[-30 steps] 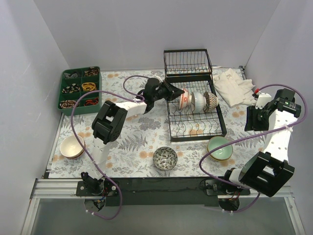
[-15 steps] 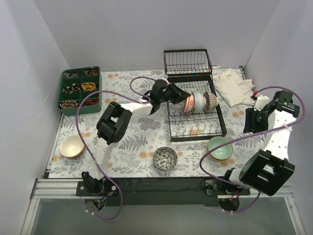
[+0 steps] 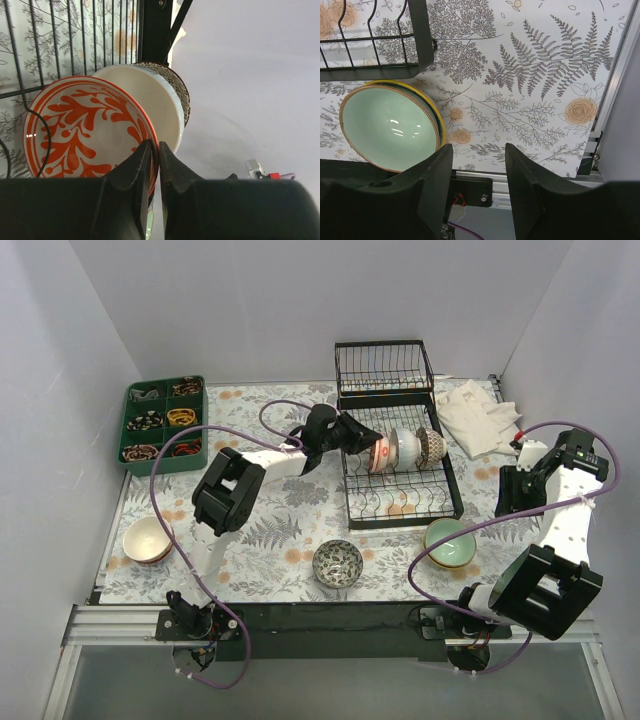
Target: Load the bowls into the dish rack
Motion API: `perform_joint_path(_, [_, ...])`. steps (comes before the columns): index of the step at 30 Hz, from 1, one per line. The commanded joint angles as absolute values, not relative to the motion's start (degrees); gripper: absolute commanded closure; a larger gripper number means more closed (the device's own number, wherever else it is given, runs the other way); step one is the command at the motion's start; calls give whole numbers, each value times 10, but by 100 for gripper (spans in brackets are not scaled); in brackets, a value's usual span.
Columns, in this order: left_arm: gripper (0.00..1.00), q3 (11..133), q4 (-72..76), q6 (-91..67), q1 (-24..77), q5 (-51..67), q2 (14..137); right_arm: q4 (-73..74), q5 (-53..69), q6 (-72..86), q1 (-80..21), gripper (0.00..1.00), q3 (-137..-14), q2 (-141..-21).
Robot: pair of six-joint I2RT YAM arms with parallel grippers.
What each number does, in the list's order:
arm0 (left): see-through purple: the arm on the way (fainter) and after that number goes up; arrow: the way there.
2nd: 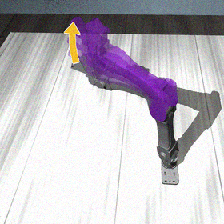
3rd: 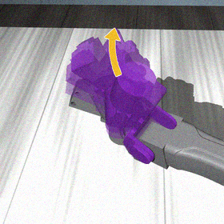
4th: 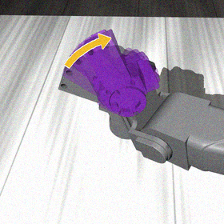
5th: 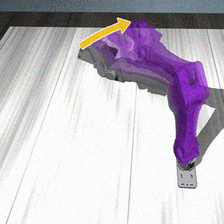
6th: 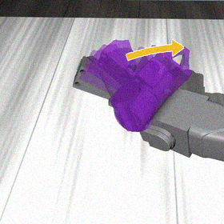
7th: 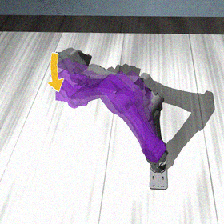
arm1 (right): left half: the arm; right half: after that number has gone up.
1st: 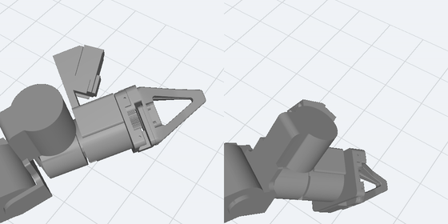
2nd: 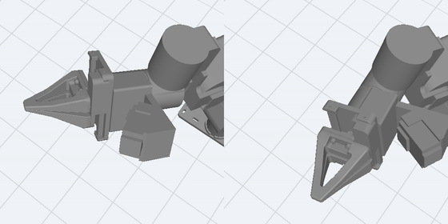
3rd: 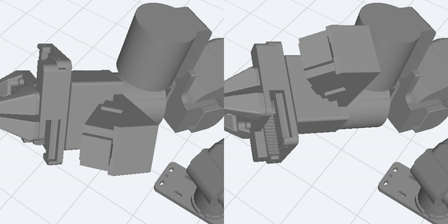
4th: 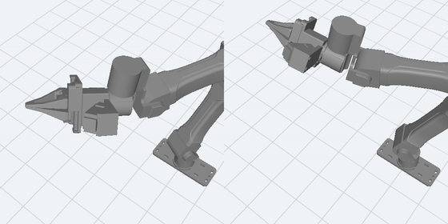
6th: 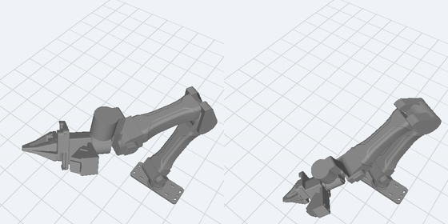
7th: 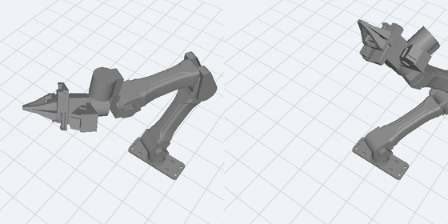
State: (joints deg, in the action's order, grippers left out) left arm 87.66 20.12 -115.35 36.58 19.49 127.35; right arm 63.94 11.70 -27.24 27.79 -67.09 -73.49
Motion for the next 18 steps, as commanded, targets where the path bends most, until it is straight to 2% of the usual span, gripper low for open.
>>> perform_joint_path(1, [82, 845, 149, -1311, 370, 180, 1238, 626, 128, -272, 280, 45, -667, -725])
perform_joint_path(2, [77, 841, 149, -1303, 369, 178, 1235, 624, 129, -272, 280, 45, -667, -724])
perform_joint_path(3, [66, 838, 149, -1288, 368, 177, 1228, 624, 131, -272, 280, 45, -667, -724])
perform_joint_path(4, [58, 836, 150, -1283, 368, 176, 1225, 621, 131, -272, 280, 45, -666, -723])
perform_joint_path(5, [54, 833, 149, -1278, 367, 177, 1223, 621, 134, -272, 280, 45, -666, -723])
perform_joint_path(12, [38, 817, 144, -1217, 362, 174, 1185, 615, 148, -274, 280, 45, -658, -718])
perform_joint_path(18, [31, 802, 149, -1159, 359, 177, 1159, 605, 159, -276, 280, 45, -635, -706])
